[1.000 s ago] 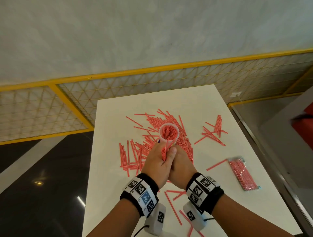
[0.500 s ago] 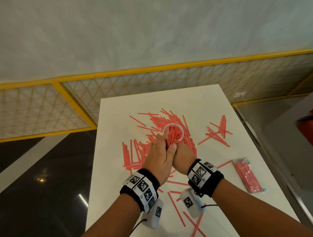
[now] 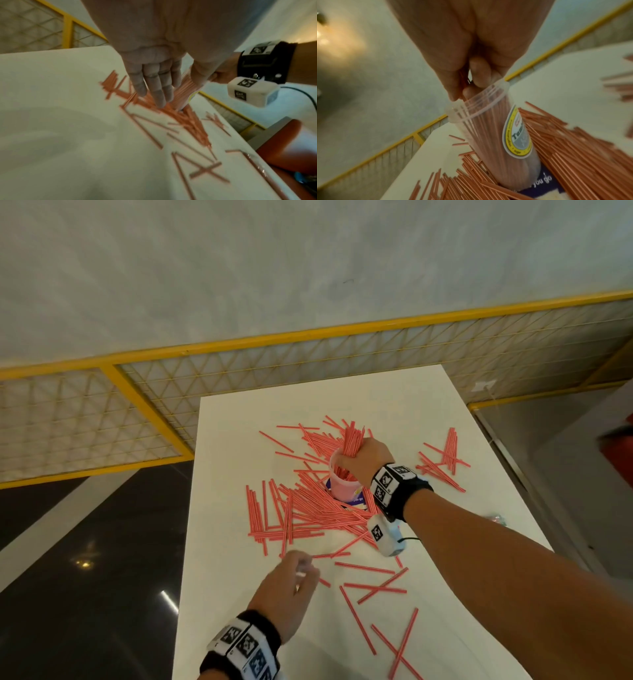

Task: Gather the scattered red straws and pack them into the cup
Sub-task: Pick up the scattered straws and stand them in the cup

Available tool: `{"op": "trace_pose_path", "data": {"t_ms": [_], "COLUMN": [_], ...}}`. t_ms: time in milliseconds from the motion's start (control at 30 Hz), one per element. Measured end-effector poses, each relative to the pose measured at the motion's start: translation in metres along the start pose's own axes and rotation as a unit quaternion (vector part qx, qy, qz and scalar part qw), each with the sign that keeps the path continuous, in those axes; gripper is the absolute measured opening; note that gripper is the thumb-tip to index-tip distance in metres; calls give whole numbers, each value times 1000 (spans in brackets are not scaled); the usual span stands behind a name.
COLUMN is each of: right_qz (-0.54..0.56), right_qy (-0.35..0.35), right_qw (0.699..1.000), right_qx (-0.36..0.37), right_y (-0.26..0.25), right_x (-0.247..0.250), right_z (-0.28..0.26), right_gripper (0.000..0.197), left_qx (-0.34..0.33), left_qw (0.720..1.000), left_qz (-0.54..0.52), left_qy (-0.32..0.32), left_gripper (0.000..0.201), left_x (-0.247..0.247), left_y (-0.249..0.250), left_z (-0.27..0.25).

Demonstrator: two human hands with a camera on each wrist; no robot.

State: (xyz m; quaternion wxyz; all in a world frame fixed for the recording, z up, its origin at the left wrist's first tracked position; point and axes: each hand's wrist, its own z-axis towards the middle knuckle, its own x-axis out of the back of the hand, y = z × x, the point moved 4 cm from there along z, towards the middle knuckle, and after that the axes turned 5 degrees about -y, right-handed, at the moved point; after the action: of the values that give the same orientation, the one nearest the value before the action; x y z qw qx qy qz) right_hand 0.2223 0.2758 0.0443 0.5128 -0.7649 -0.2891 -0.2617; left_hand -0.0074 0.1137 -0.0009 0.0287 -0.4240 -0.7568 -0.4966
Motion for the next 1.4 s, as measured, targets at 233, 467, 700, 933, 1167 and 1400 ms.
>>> {"op": "trace_pose_path", "data": {"t_ms": [233,467,700,933,1167,1400], "right_qz": [-57,1,32,-233,-176,-37], "right_qy": [-30,16,123,-264,-244,-164], "right_qw": [998,999,989,936,948,978], "right_qx": [3,47,70,12,-105,-125], "right_y": [-4,6,48,143,181,169], "right_x": [-1,5,33,-78,-127,-128], "right_z": [11,-3,-83,-203,-218,-166], "right_gripper": [25,34,13,57,87,45], "left_qx": [46,48,46,13,37,38], "left_qw": [999,998,998,989,957,947], "left_qz": [-3,-12,6,148,278,306], "left_qy": [19,37,31,-13,-69,-87], "left_gripper": [15,10,5,14,31,31], "left_x": [-7,1,-4,-34,-46,-54], "left_y": [-39,-42,-43,-36,-25,-25], "left_z": [-25,-17,-3,23,56,63]}}
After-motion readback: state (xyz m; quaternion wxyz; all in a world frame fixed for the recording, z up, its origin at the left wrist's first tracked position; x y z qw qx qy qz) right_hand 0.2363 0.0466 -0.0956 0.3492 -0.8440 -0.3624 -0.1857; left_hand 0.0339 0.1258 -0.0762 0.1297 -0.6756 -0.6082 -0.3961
